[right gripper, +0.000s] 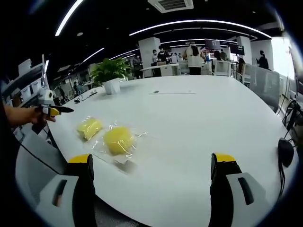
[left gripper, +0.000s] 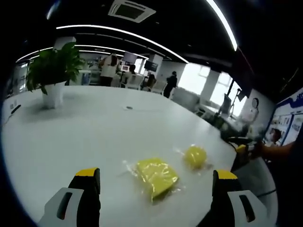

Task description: Compare the silicone blocks by pressing each to a similar depth, holding the contact briefly, and releasing to observe deformation and rebound differences across the visible hardness samples.

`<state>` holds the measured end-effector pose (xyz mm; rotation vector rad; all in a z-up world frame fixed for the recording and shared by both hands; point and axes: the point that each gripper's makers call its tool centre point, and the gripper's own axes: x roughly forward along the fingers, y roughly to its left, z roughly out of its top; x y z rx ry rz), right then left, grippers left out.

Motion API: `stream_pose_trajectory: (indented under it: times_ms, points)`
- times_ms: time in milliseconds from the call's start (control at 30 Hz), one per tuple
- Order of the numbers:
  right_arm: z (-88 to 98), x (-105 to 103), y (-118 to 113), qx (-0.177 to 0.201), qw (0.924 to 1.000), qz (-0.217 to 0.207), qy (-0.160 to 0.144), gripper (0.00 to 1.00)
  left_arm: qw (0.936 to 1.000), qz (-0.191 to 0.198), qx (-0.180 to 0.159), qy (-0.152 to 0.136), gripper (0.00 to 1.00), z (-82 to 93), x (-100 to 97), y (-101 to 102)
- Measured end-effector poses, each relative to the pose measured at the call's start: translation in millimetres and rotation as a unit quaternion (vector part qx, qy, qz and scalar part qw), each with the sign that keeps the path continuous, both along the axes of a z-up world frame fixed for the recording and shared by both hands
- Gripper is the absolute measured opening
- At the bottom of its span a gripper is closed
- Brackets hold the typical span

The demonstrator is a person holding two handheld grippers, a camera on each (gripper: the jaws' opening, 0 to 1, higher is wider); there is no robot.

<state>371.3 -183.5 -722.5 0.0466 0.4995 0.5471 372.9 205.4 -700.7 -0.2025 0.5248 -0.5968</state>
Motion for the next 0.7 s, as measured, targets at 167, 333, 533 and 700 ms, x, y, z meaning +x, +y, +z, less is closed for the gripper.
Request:
stream_pose_trajectory:
  times_ms: [167, 333, 533, 700]
  points:
    - [0.3, -0.2, -0.9, -0.003, 1.0, 0.001, 0.002, 0.97, 1.0, 0.004, -0.002, 0.006, 1.0, -2.1, 4.5, 2.8]
    - [-1.5, -1.0, 2.7, 0.001, 1.0, 0.001, 0.003, 0.97, 1.0, 0.0, -0.002, 0.0, 1.0, 4.5, 10.7, 1.7]
    - [-3.4, -0.5, 3.8, 0.003, 1.0, 0.003, 0.006, 0.97, 0.9998, 0.013, -0.014, 0.009, 1.0, 3.8, 19.5, 5.1]
    - [-2.8, 1.8, 3.1, 0.006, 1.0, 0.003, 0.006, 0.97, 0.9978, 0.02, -0.043, 0.045, 0.97, 0.8, 27.8, 6.0]
